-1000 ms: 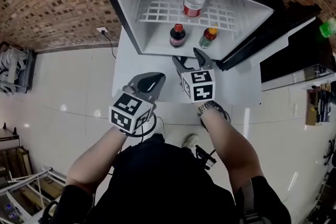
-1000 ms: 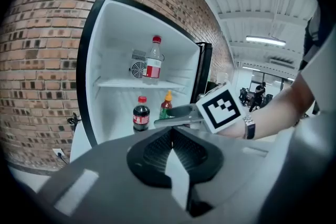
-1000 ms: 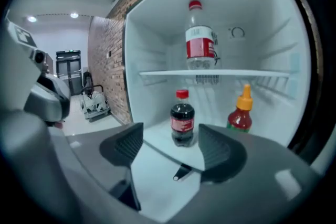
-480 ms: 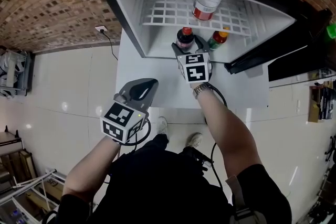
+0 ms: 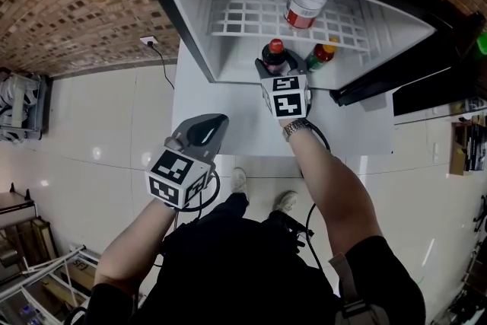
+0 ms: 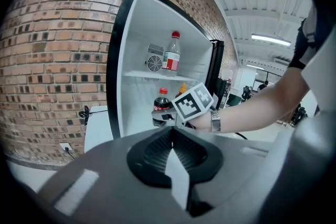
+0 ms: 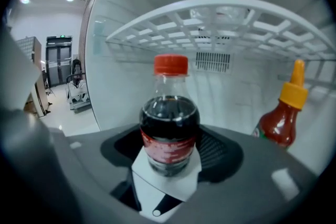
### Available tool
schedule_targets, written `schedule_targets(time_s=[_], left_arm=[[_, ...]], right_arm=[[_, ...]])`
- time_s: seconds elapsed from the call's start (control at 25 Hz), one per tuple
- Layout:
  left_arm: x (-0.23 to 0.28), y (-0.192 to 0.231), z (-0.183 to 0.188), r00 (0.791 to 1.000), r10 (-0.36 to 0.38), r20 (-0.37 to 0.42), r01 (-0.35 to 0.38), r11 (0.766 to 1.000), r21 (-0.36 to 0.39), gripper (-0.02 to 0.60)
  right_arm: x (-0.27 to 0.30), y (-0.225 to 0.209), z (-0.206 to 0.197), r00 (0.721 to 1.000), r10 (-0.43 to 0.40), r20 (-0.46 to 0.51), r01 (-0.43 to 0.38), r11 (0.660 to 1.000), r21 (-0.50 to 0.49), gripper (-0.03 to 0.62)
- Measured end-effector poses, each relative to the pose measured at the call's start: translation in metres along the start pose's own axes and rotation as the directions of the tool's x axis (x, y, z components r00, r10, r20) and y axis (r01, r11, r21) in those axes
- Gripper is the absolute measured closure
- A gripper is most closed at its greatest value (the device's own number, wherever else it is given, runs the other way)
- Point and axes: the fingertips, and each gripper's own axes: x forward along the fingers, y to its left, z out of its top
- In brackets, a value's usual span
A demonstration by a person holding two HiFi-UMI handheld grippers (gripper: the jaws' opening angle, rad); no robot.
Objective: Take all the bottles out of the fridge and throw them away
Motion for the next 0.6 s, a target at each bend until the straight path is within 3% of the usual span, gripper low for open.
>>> schedule_targets(time_s=[0.32,0.6], left_arm=[[0.006,-0.027,0.006,0.999,-0.037,0.011,0.037,0.999,0.021,0.578],[0.022,-0.078,0.01,0.994,-0.109,0.009,0.108,0.992,0.064,0.578]], right_arm=[[-0.053,0.009,-0.003,0.999,0.022,0.043,-0.023,1.0,0.021,0.286],[-0.134,0.003,-0.017,0.998,0.018,0.059,-0.02,0.999,0.042,0.286]])
